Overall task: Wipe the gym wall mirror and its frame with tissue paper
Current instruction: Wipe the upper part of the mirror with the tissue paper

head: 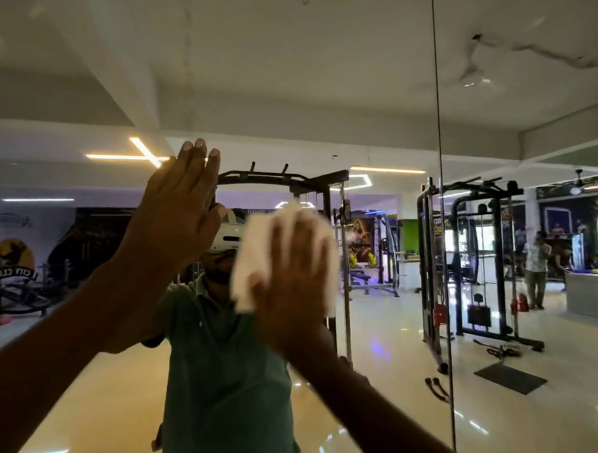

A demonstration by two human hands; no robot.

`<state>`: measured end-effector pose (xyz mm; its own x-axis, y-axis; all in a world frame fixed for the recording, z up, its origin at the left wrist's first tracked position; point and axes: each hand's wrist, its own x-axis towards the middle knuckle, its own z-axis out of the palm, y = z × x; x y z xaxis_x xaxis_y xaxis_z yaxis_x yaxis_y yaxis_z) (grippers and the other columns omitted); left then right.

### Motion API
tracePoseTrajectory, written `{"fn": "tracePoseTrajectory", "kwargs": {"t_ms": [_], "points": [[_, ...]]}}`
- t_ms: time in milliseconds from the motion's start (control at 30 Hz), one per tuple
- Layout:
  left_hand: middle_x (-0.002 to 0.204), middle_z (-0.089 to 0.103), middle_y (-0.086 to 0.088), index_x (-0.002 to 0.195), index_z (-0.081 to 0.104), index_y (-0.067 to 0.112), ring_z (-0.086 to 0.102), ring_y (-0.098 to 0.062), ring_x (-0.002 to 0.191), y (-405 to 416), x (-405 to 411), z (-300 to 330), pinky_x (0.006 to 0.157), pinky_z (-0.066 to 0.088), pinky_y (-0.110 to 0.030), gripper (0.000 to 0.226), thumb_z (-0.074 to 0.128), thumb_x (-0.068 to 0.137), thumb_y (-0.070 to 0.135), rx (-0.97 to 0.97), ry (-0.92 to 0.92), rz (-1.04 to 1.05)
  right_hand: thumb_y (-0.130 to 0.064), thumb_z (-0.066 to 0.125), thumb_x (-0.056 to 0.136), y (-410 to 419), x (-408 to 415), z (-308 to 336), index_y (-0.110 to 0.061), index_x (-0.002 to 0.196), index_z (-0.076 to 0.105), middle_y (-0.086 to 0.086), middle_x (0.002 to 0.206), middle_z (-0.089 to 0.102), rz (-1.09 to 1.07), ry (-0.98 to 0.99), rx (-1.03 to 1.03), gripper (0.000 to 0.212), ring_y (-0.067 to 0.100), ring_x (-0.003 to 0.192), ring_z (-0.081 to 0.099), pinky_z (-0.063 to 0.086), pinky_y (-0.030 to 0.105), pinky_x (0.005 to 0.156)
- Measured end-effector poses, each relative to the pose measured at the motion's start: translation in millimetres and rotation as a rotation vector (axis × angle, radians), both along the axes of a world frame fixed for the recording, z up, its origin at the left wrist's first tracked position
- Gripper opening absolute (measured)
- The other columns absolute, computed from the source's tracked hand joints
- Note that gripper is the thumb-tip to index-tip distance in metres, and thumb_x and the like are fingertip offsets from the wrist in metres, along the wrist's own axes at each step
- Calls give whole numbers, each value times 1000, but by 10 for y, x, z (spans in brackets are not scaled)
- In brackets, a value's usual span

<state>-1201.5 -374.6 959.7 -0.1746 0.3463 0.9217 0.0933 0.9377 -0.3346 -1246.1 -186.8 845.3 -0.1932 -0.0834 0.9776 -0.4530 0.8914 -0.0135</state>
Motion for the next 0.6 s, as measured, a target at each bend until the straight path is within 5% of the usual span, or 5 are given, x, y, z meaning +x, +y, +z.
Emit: {"fn": "tracePoseTrajectory", "kwargs": {"t_ms": [100, 167, 300, 400, 600], "points": [[168, 21, -22, 161, 24, 2, 16, -36, 157, -141, 35, -126, 126, 13, -50, 71, 28, 101, 40, 9, -38, -88, -52, 41, 106, 71, 4, -214, -19, 168, 7, 12, 175, -7, 109, 38, 355, 78, 28, 162, -11, -13, 51, 129], [167, 23, -24, 160, 25, 2, 18, -40, 156, -237, 48, -203, 125, 16, -54, 71, 30, 101, 41, -45, -28, -38, -50, 35, 107, 501, -147, 12, -22, 168, 6, 12, 175, -4, 81, 52, 358, 74, 27, 162, -8, -6, 53, 130], [167, 21, -26, 161, 20, 3, 19, -42, 155, -302, 91, -284, 125, 18, -57, 76, 28, 102, 49, -103, -20, 78, -55, 18, 106, 1408, -444, 458, -19, 167, 6, 14, 175, 2, -100, 1, -205, 72, 32, 162, 1, 11, 63, 127], [170, 13, -22, 163, 12, 7, 10, -38, 158, -278, 74, -321, 127, 12, -55, 80, 21, 101, 56, -80, -45, 126, -62, 6, 106, 1087, -365, 456, -12, 167, 15, 20, 173, 10, -131, -44, -574, 79, 38, 160, 9, 16, 65, 124], [170, 14, -20, 162, 10, 8, 9, -34, 158, -347, 123, -297, 128, -1, -42, 72, 15, 104, 51, -117, -73, 69, -57, 16, 108, 36, 38, -342, -21, 168, 0, 13, 174, -8, 25, 5, 210, 71, 31, 162, -8, -6, 54, 130]]}}
